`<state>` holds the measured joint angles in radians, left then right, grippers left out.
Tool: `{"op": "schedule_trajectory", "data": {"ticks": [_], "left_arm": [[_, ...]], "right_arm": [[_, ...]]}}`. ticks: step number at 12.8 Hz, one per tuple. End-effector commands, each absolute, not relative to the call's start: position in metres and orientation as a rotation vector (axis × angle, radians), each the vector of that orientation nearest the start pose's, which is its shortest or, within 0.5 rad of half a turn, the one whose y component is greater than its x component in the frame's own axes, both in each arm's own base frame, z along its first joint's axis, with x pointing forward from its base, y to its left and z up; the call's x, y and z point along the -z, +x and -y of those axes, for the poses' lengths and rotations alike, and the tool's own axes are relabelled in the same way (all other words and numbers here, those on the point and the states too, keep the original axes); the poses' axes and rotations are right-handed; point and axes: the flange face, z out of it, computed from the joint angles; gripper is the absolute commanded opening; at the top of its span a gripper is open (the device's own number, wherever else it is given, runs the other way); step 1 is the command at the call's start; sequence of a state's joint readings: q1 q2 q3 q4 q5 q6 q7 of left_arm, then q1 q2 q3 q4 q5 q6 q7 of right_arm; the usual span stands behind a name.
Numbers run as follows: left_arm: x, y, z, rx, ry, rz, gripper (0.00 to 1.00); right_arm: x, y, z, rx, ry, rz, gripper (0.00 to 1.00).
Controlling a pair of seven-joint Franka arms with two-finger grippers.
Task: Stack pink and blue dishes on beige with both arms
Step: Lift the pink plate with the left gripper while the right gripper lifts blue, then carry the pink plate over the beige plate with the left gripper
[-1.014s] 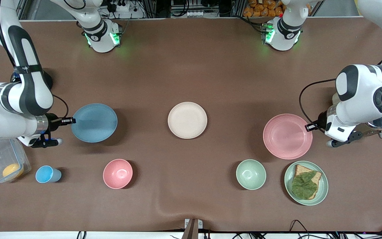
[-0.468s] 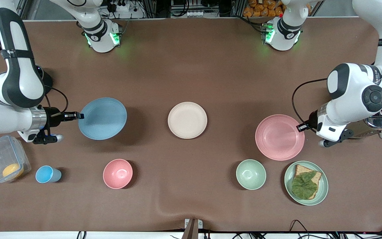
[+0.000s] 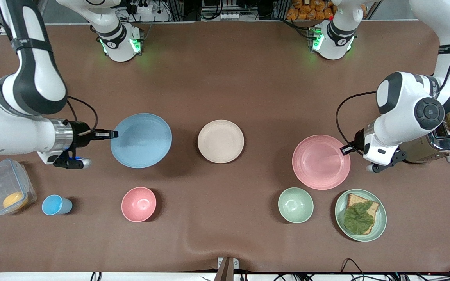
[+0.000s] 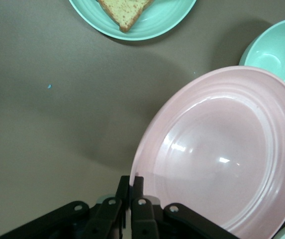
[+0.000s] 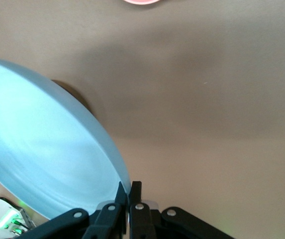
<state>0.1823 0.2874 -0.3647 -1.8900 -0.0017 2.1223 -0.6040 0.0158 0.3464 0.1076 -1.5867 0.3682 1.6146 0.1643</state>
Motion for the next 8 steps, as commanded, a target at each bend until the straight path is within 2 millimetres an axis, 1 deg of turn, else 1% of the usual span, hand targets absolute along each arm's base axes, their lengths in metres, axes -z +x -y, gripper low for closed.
{"op": "schedule_trajectory", "data": {"ticks": [1,3,4,5,6,7,8], "left_arm": [[-0.367,0.602,0.123,-0.139,-3.139,0.748,0.00],[-0.368,0.602,0.128,-0.138,-3.137,0.753,0.00],[-0.367,0.601,0.130,-0.143,-3.132,0.776,0.00],[-0.364,0.598,0.147,-0.159,-3.124,0.802,0.00],[-0.358,0.596,0.177,-0.181,-3.119,0.829,0.00],[-0.356,0.593,0.214,-0.198,-3.118,0.857,0.00],[-0.348,0.591,0.247,-0.229,-3.111,0.895,0.00]], "right_arm": [[-0.456,0.618,-0.128,-0.534,-2.710,-0.255,0.00],[-0.472,0.617,-0.141,-0.562,-2.672,-0.326,0.00],[-0.474,0.616,-0.147,-0.571,-2.664,-0.345,0.00],[-0.474,0.615,-0.149,-0.587,-2.663,-0.358,0.00],[-0.472,0.611,-0.148,-0.624,-2.665,-0.355,0.00],[-0.471,0.610,-0.140,-0.650,-2.662,-0.364,0.00],[-0.469,0.608,-0.126,-0.686,-2.663,-0.363,0.00]]}}
